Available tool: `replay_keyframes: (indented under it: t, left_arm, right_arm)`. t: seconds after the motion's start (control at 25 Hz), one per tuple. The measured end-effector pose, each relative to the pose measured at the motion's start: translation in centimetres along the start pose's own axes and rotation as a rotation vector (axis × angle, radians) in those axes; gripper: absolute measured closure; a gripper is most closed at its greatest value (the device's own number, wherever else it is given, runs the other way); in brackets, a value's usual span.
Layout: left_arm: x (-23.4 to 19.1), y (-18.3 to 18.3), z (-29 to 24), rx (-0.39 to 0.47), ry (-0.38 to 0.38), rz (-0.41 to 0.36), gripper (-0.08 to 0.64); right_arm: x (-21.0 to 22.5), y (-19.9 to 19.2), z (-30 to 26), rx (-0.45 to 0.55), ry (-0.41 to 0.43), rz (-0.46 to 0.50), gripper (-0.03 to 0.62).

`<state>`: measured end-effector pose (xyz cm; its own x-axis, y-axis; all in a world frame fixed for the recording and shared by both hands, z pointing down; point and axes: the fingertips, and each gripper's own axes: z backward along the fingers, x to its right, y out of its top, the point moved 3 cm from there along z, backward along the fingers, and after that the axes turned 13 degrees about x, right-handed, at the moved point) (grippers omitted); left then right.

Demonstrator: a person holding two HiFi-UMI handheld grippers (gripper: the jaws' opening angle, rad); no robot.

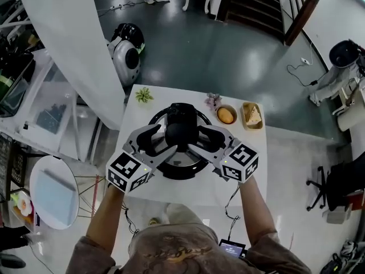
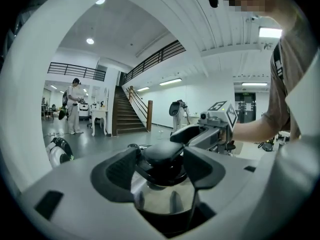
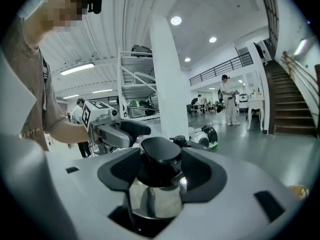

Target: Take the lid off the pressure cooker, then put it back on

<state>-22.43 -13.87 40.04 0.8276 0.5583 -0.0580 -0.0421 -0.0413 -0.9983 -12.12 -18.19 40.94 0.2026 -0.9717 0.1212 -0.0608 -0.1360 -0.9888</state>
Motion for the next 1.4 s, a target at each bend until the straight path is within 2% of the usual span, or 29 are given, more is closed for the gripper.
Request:
replay_keyframes:
  t: [0.28, 0.64, 0.96, 1.12, 1.24, 1.32, 1.4]
  left_arm:
    - [1.5, 0.4, 3.8, 0.043, -0.02, 0.004, 0.27]
    - [6.4, 0.5, 11.5, 0.075, -0.086, 0.026, 0.272]
    - [11.0, 0.6, 16.0, 0.077, -0.137, 0.023, 0.27]
    - [12.3, 0.5, 17.5, 0.088, -0.102, 0.023, 0.268]
    - [12.9, 0.1, 18.5, 0.112, -0.037, -0.028, 0.276]
    - [13.2, -0.3, 19.3, 0.131, 0.015, -0.047, 0.295]
    - [13.6, -0.9, 19.9, 0.139, 0.062, -0.033, 0.339]
  right_arm:
    - [-3.3, 0.3, 1.5, 0.043, -0.132, 0.012, 0.351]
    - [-13.8, 0.2, 3.6, 0.07, -0.266, 0.054, 0.359]
    - [-20.6, -1.0, 7.2, 0.097, -0.383, 0.012, 0.359]
    - [-22.1, -1.5, 8.8, 0.122, -0.42, -0.004, 0.359]
    - [-23.1, -2.2, 10.3, 0.142, -0.463, 0.028, 0.36]
    - [-23.6, -2.9, 11.7, 0.159, -0.505, 0.052, 0.394]
    - [-23.8, -3.6, 13.3, 0.182, -0.547, 0.043, 0.425]
